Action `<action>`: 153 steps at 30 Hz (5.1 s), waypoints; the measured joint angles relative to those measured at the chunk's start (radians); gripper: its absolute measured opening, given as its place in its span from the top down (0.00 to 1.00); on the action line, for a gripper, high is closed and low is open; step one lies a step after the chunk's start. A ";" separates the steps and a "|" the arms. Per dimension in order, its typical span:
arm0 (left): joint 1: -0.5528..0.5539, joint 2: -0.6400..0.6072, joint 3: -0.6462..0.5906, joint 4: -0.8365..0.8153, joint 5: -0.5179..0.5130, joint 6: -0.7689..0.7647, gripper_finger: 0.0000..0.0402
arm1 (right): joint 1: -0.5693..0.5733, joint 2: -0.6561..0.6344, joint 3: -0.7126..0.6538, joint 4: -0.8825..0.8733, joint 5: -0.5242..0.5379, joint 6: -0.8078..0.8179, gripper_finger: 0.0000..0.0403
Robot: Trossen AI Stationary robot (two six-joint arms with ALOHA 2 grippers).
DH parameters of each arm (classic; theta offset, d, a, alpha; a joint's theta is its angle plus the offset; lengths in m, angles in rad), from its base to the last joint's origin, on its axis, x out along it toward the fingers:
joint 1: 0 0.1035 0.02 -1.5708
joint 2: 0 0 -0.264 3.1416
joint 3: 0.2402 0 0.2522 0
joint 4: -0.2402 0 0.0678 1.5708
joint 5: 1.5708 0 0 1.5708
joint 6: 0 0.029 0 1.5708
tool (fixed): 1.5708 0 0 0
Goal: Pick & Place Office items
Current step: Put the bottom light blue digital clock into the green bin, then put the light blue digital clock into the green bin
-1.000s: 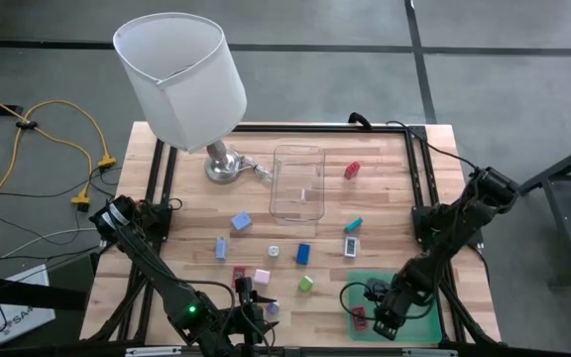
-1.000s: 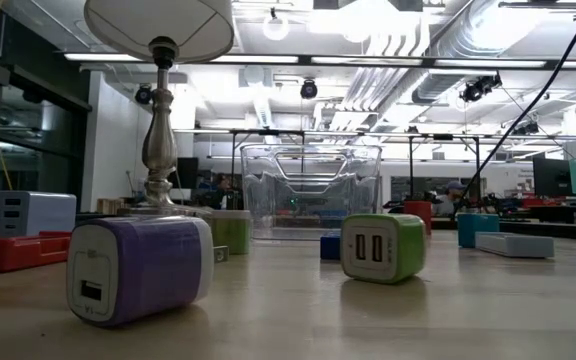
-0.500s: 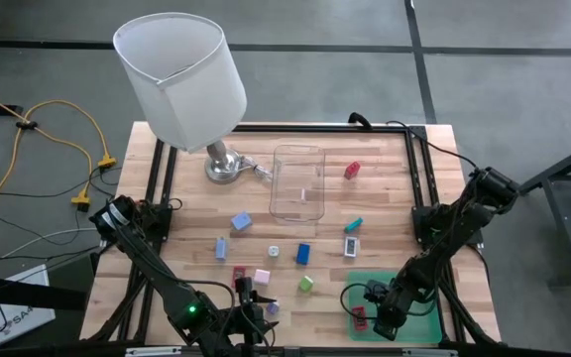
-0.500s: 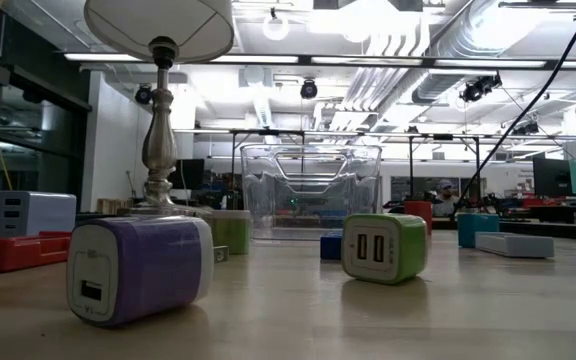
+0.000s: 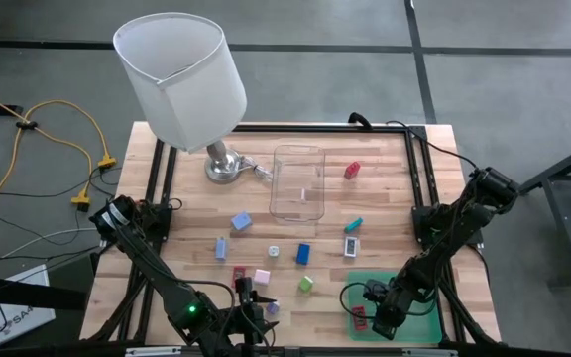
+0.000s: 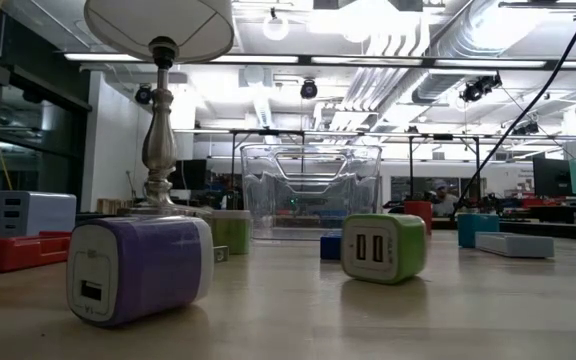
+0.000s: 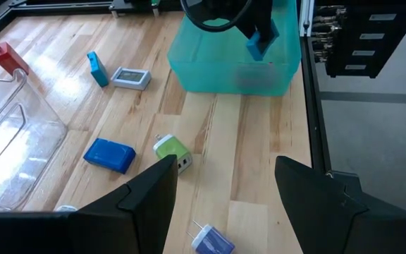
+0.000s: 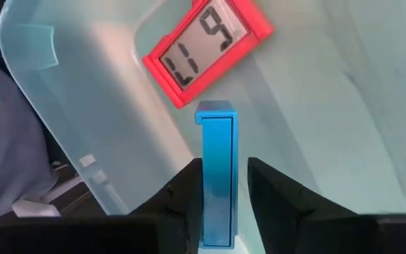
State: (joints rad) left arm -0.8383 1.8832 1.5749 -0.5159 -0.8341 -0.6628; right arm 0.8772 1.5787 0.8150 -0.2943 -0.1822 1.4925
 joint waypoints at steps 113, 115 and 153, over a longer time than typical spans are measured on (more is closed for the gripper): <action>0.034 -0.031 0.000 0.004 -0.003 -0.011 0.43 | -0.733 -0.219 0.002 -0.204 -0.206 -1.158 0.75; 0.040 -0.036 0.000 0.001 -0.006 -0.002 0.43 | -0.743 -0.219 0.002 -0.228 -0.201 -1.173 0.75; 0.248 -0.037 0.000 0.007 0.012 0.027 0.43 | -0.810 -0.213 0.071 -0.536 0.132 -1.668 0.70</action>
State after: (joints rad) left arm -0.5904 1.8465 1.5753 -0.5087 -0.8219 -0.6353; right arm 0.0670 1.3655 0.8856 -0.8303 -0.0502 -0.1760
